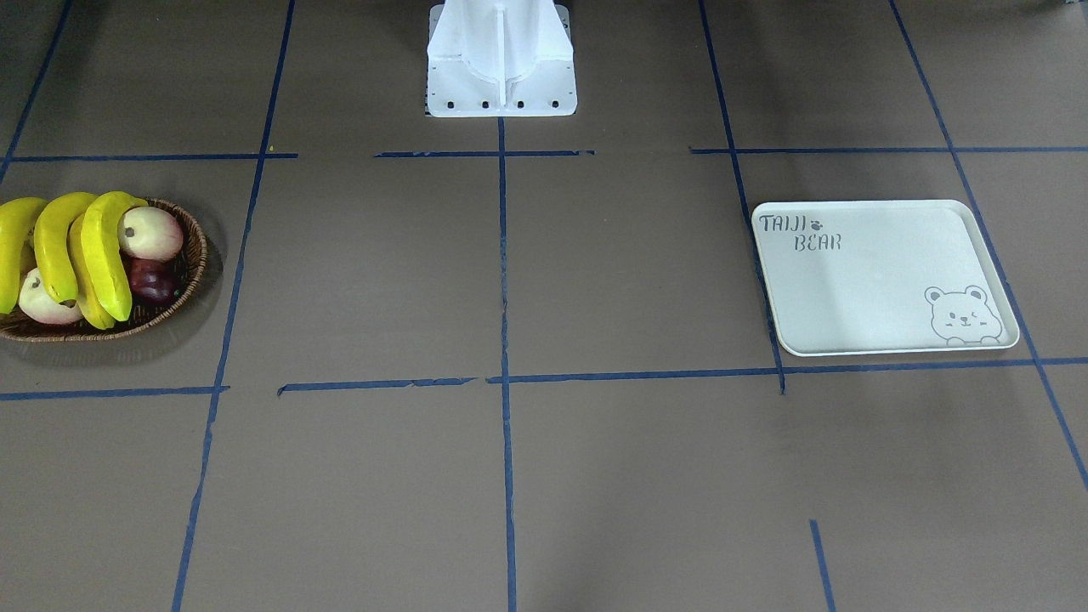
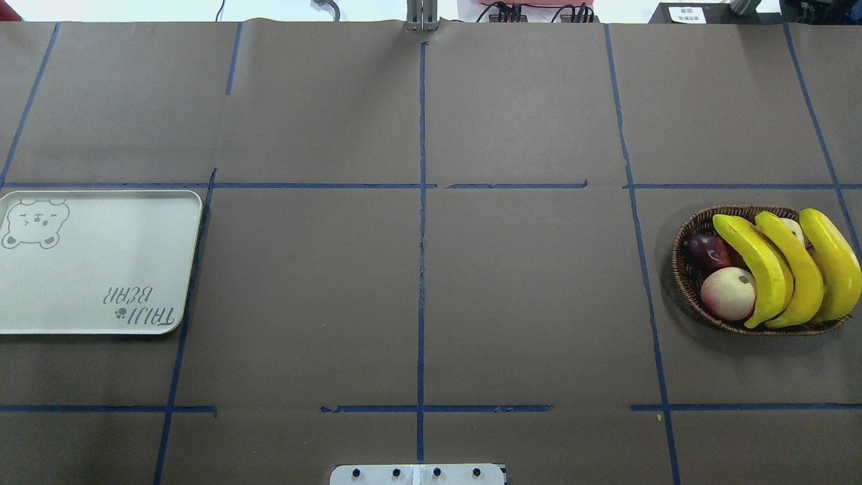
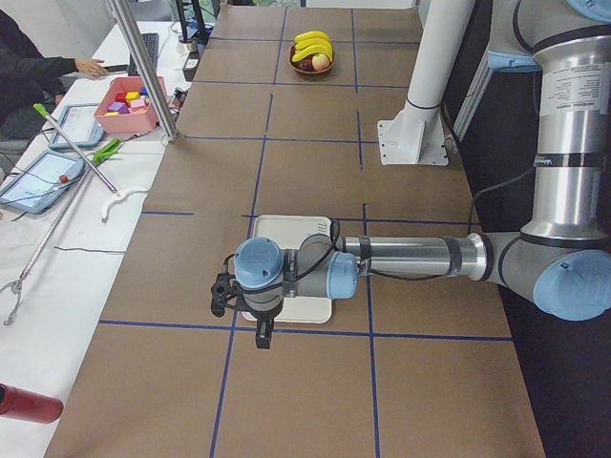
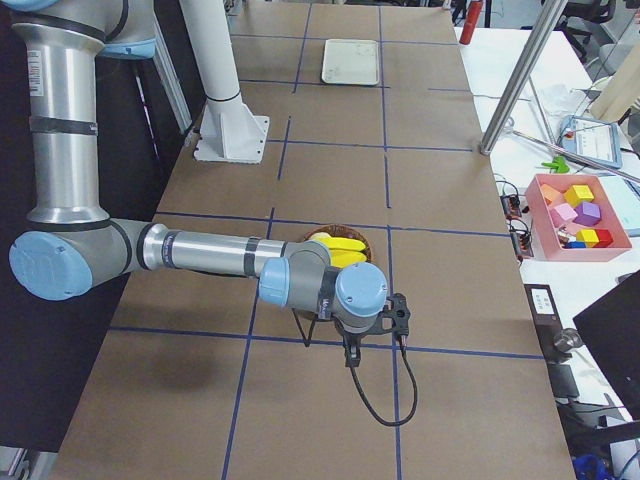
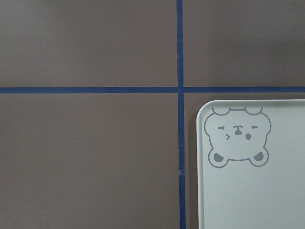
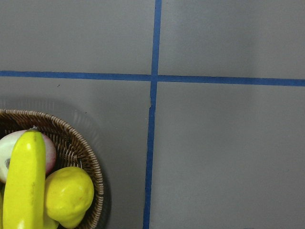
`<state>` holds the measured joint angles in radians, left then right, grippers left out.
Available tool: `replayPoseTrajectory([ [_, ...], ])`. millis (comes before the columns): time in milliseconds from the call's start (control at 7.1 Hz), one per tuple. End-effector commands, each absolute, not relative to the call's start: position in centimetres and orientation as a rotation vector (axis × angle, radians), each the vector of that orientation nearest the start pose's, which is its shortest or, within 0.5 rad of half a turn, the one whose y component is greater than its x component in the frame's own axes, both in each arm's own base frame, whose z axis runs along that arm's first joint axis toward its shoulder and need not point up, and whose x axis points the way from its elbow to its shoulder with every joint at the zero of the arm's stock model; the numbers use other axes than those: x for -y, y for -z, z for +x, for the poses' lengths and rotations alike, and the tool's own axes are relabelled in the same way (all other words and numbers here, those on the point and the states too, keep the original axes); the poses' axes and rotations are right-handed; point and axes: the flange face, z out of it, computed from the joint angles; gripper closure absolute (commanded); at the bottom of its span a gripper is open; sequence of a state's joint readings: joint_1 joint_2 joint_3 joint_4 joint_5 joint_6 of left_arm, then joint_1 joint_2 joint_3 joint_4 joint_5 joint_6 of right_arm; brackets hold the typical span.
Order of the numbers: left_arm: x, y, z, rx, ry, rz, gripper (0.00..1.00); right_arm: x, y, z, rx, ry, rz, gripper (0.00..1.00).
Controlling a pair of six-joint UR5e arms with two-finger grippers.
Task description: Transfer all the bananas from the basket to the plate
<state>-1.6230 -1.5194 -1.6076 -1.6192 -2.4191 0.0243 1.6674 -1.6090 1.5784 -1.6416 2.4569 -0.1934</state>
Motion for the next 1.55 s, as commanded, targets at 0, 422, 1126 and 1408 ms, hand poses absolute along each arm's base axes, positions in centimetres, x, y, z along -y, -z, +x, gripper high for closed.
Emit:
replayPoseTrajectory([
  [0,46.7,-65.7,-8.2,-0.846,0.011,0.062,0.00,46.6,-66.7,10.1,0.892,0.046,0.042,0.00],
  [422,46.7,-65.7,-8.2,-0.846,0.011,0.062,0.00,46.6,-66.5,10.1,0.896,0.047,0.046,0.00],
  [1126,46.7,-65.6,-8.1,-0.848,0.005,0.064,0.00,46.8,-65.4,10.2,0.886,0.059,0.067,0.00],
  [1408,46.7,-65.6,-8.1,-0.848,0.004,0.065,0.00,46.8,-65.3,10.2,0.886,0.058,0.068,0.00],
])
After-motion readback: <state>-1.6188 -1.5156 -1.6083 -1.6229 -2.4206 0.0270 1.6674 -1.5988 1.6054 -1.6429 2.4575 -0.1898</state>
